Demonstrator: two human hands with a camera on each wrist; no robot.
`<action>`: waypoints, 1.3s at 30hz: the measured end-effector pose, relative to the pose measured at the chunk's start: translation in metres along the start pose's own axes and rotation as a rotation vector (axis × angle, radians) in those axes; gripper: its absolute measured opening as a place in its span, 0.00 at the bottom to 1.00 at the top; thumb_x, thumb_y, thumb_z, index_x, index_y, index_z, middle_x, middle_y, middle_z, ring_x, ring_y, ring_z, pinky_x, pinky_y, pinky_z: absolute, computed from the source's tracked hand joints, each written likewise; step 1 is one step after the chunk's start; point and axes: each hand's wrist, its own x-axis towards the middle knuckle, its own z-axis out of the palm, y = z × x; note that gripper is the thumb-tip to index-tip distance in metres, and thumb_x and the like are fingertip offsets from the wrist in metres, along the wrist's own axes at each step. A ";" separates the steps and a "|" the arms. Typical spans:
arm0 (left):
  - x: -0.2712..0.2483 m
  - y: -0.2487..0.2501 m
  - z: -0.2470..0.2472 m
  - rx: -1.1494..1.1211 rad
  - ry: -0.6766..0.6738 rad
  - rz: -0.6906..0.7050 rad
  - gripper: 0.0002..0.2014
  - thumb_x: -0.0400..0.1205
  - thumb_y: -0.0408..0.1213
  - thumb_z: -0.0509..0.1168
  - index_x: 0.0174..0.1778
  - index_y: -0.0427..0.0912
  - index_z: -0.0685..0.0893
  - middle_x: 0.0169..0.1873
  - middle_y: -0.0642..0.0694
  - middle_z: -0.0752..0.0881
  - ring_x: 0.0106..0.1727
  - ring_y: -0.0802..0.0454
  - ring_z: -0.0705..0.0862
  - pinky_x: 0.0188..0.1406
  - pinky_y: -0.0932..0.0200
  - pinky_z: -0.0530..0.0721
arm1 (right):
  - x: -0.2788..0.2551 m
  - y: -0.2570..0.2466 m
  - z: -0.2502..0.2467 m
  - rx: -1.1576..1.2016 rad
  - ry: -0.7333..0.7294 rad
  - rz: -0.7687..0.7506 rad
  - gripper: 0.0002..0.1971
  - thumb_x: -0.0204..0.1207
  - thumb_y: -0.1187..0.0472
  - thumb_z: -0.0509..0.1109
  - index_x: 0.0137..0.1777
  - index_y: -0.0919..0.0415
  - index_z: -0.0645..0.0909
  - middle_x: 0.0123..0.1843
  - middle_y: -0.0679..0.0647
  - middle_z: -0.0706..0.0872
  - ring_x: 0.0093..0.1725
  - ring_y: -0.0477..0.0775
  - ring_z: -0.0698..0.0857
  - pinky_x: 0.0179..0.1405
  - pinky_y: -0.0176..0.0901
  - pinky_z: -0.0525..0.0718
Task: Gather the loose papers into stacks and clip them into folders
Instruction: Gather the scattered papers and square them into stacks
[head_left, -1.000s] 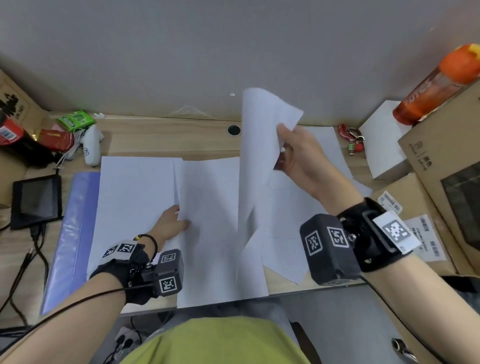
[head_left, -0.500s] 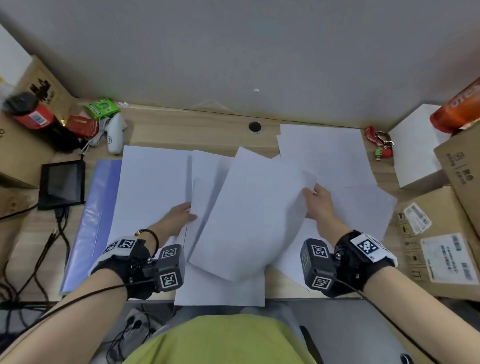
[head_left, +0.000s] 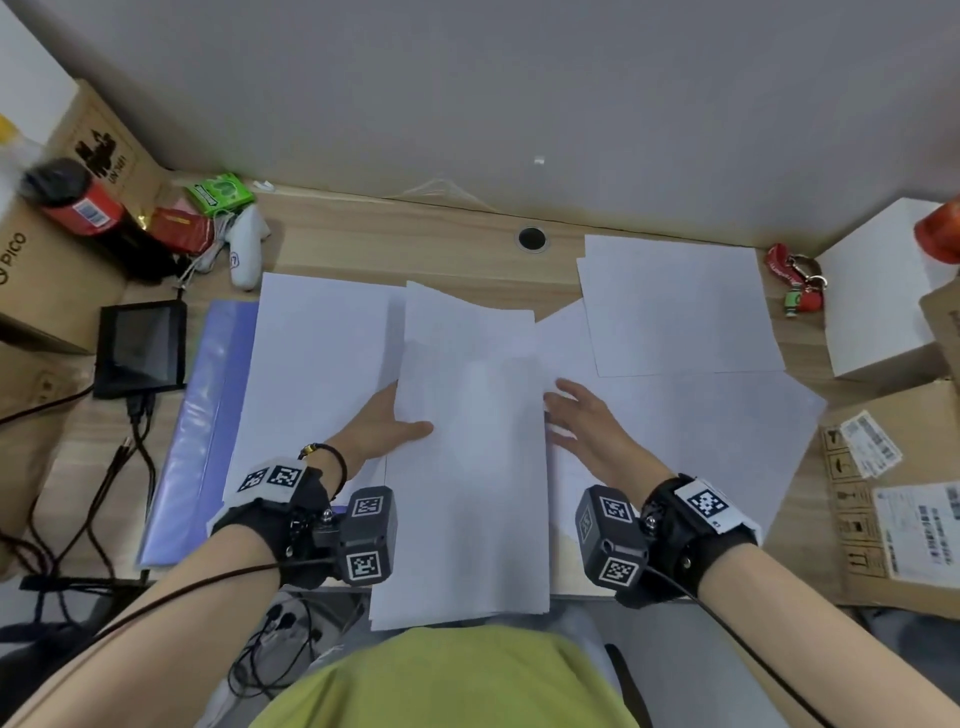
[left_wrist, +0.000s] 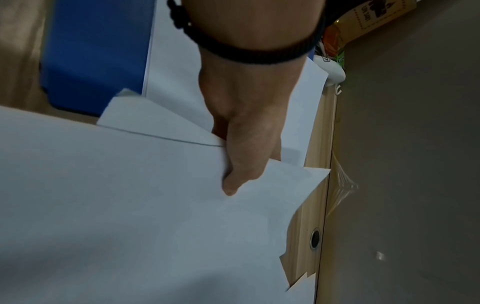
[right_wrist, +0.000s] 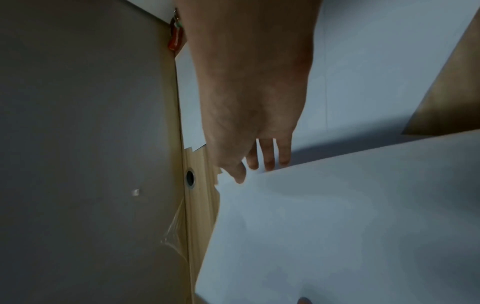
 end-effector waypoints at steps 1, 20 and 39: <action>0.000 -0.002 -0.001 -0.009 0.015 0.006 0.24 0.80 0.35 0.71 0.72 0.47 0.75 0.59 0.53 0.84 0.60 0.51 0.83 0.57 0.59 0.82 | 0.001 0.007 -0.006 -0.014 0.023 0.039 0.28 0.82 0.62 0.66 0.80 0.56 0.62 0.68 0.54 0.78 0.65 0.53 0.80 0.69 0.49 0.77; -0.017 0.017 -0.021 -0.052 0.164 0.269 0.22 0.80 0.34 0.71 0.69 0.48 0.77 0.59 0.53 0.85 0.61 0.53 0.84 0.66 0.50 0.82 | -0.026 -0.019 0.024 -0.012 -0.075 -0.064 0.21 0.80 0.62 0.69 0.72 0.57 0.74 0.64 0.54 0.86 0.60 0.57 0.86 0.51 0.46 0.85; -0.033 0.083 0.005 -0.307 0.221 0.394 0.12 0.74 0.42 0.77 0.51 0.50 0.87 0.47 0.56 0.91 0.50 0.58 0.90 0.46 0.63 0.88 | -0.080 -0.071 0.010 -0.104 0.118 -0.381 0.29 0.79 0.72 0.63 0.77 0.52 0.64 0.63 0.44 0.82 0.62 0.39 0.79 0.47 0.29 0.75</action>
